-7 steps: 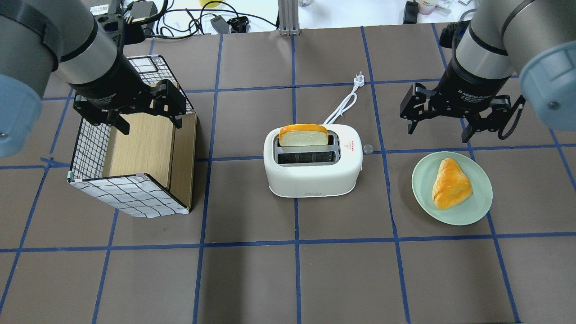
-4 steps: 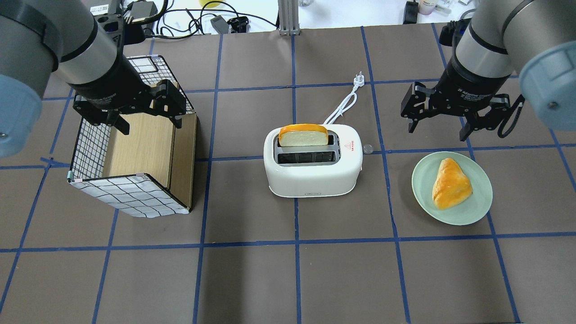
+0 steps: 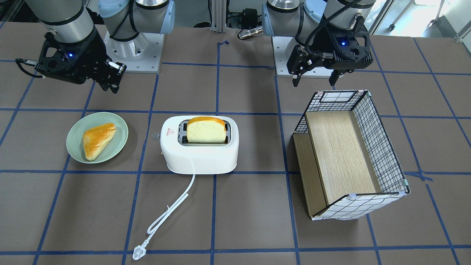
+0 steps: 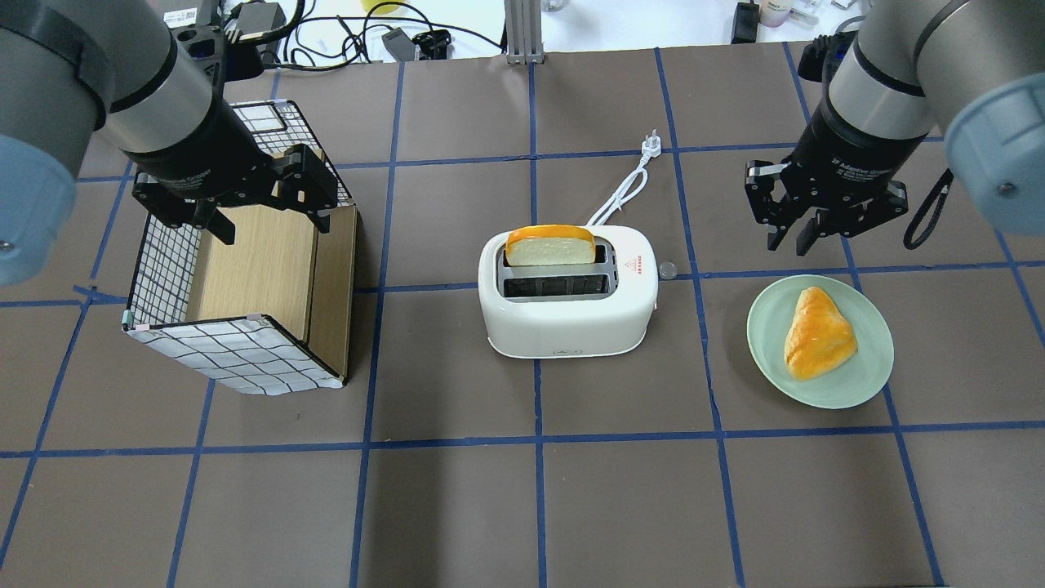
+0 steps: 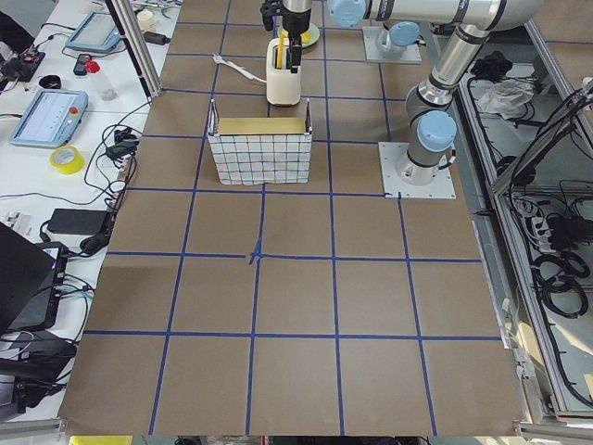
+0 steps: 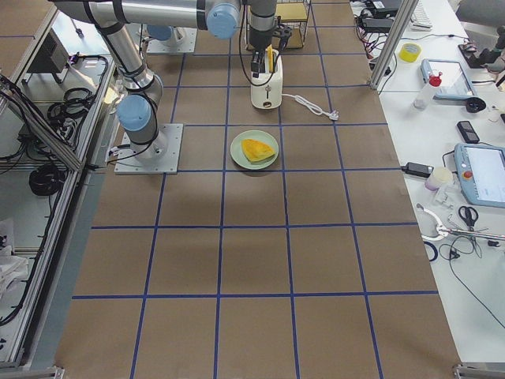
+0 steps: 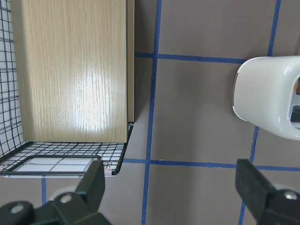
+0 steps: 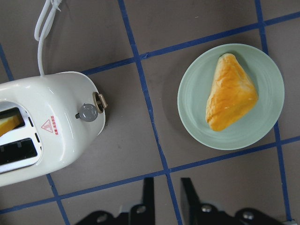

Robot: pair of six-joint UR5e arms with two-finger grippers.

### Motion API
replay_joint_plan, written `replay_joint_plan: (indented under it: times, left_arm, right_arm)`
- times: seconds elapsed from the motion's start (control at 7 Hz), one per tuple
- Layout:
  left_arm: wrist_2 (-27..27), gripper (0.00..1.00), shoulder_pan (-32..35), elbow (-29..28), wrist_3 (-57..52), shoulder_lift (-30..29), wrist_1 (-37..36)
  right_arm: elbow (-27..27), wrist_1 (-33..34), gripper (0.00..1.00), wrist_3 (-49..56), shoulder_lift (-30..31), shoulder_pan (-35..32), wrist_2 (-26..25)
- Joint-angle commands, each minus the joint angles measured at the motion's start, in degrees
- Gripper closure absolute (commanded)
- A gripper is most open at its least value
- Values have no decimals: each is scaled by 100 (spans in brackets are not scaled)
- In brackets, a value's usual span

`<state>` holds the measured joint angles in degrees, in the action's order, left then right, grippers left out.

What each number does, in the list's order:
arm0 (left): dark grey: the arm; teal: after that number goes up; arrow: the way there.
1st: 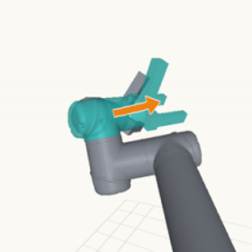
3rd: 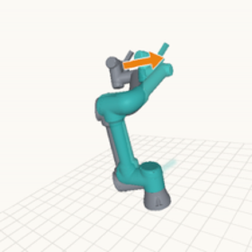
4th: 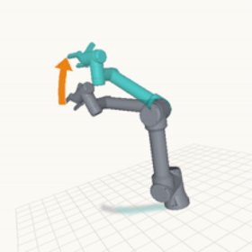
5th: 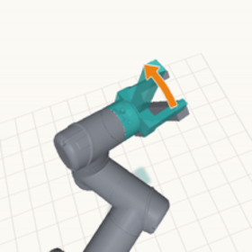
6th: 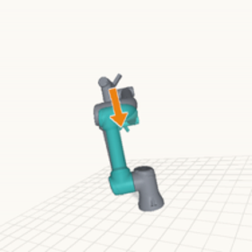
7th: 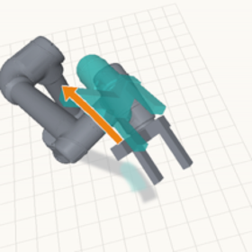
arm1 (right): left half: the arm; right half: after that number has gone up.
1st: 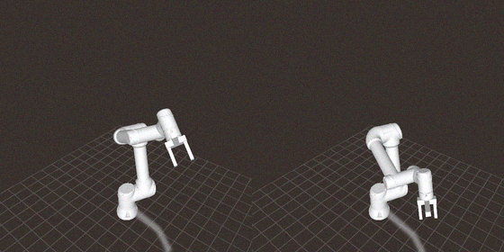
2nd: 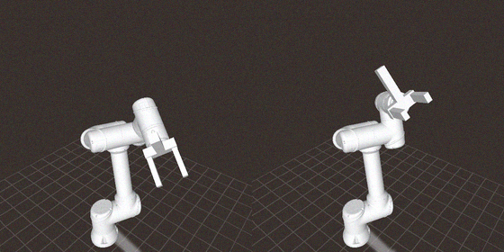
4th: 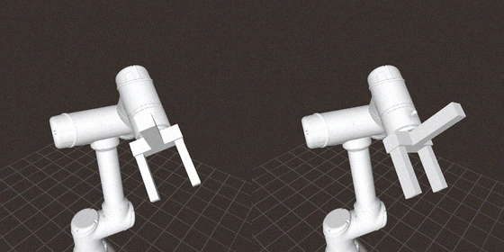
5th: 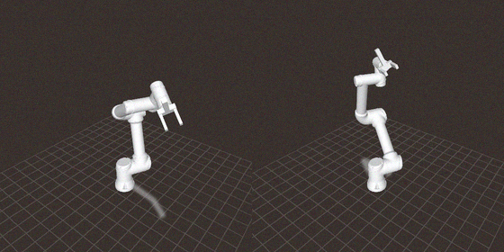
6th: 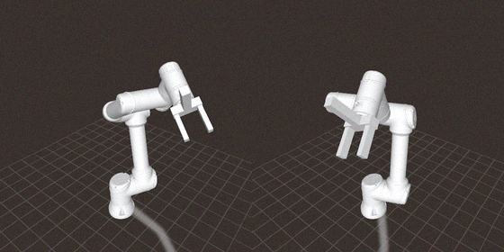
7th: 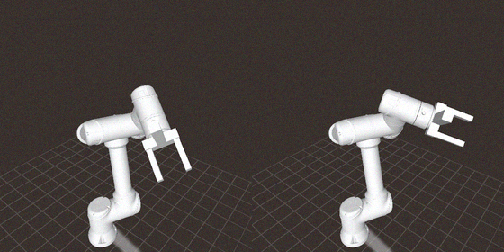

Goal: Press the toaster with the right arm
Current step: 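Move the right gripper toward the lever on the white toaster's end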

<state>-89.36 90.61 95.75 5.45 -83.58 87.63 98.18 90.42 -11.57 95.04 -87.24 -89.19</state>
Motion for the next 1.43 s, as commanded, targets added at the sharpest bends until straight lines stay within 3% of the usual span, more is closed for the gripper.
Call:
replay_joint_plan:
  times: [0.0,0.71,1.0,1.29]
  left_arm:
    - [-2,0,0,5,0,0,0]
    - [7,0,0,5,0,0,0]
    - [-2,0,0,5,0,0,0]
    - [7,0,0,5,0,0,0]
  right_arm:
    - [43,177,100,67,-56,5,59]
    - [175,941,100,261,-636,31,813]
    - [673,1668,100,261,-654,31,1219]
    - [1280,2608,100,270,-802,31,1220]
